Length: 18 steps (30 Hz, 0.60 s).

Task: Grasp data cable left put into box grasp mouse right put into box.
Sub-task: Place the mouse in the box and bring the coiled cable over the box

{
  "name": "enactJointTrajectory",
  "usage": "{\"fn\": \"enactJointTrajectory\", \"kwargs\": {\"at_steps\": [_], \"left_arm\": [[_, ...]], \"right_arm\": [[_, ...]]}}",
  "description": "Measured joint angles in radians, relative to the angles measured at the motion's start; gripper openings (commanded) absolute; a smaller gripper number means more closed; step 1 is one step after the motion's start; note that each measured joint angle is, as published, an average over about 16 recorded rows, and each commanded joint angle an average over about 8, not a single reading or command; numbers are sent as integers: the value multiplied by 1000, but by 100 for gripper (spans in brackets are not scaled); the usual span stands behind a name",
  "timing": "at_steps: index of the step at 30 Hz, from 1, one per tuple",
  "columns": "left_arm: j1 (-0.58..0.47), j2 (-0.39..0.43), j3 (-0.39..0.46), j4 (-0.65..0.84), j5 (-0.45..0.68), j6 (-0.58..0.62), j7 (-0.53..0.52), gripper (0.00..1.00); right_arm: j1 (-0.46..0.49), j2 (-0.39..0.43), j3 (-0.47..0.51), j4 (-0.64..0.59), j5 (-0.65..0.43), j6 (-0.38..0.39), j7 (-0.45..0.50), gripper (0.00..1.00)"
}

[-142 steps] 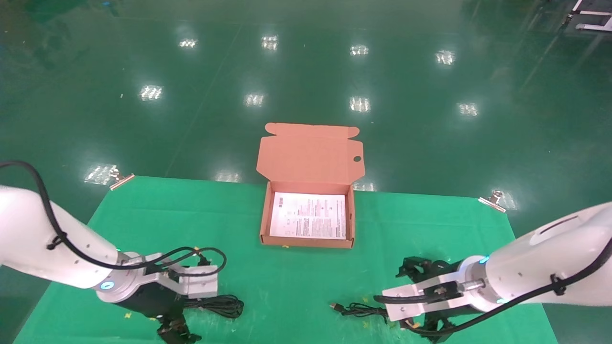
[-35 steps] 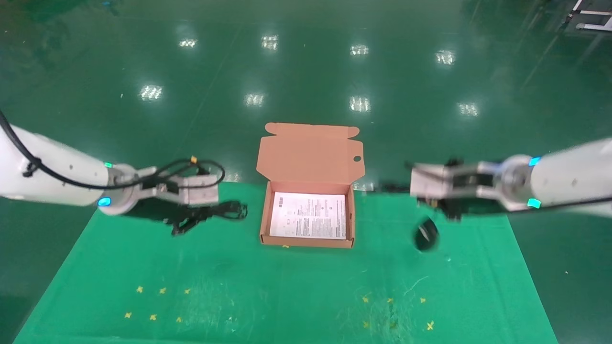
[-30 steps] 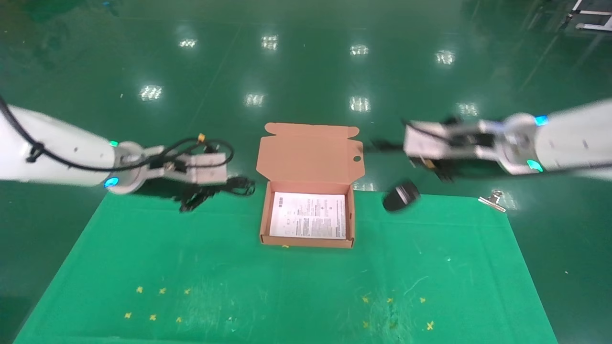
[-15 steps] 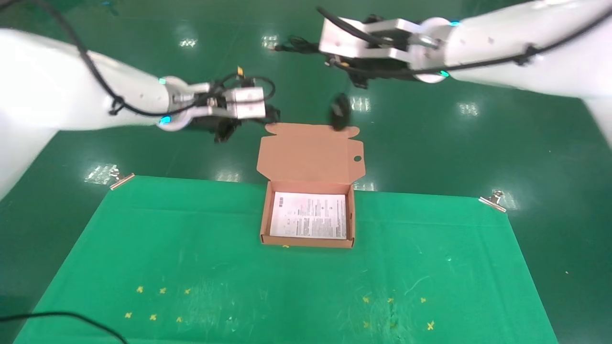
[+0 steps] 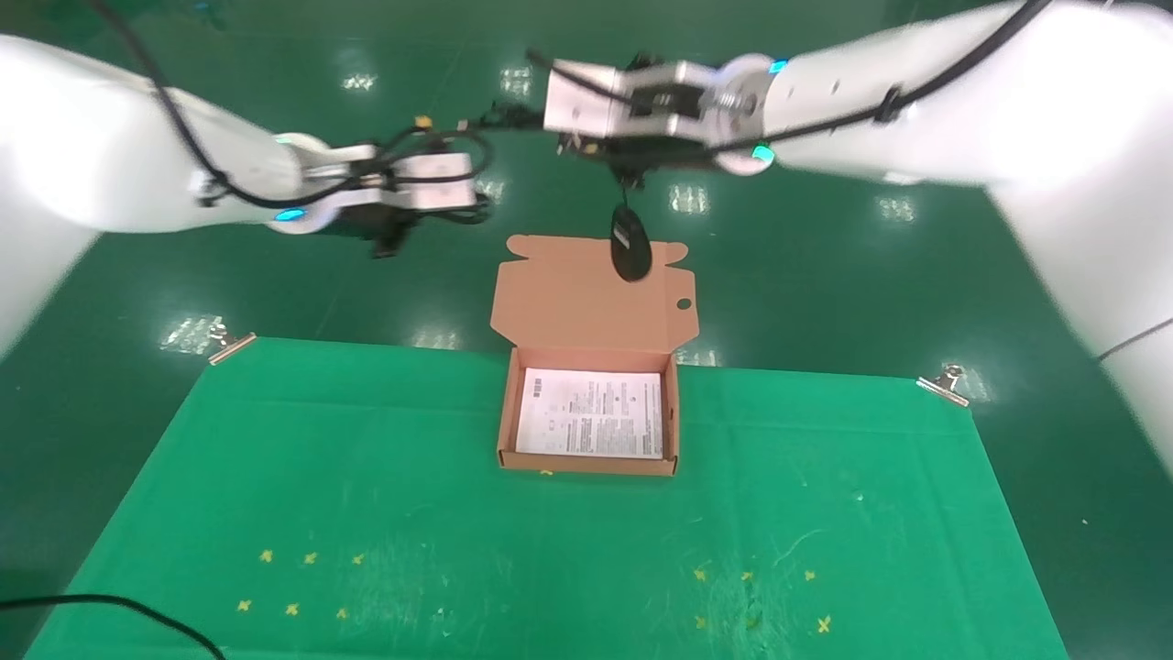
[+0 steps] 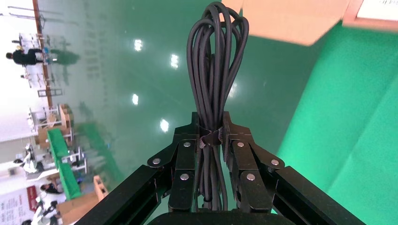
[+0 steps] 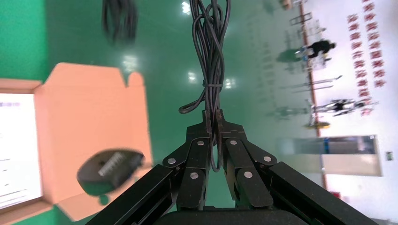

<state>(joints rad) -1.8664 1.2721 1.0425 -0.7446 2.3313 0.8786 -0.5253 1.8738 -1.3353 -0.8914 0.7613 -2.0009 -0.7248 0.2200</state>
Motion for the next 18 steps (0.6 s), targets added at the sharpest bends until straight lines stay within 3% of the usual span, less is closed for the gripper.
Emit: {"fn": "enactJointTrajectory", "kwargs": {"at_steps": [18], "left_arm": [[37, -142, 29, -219, 110, 158, -138, 0]], "right_arm": [[-96, -26, -125, -25, 86, 52, 16, 0]]}}
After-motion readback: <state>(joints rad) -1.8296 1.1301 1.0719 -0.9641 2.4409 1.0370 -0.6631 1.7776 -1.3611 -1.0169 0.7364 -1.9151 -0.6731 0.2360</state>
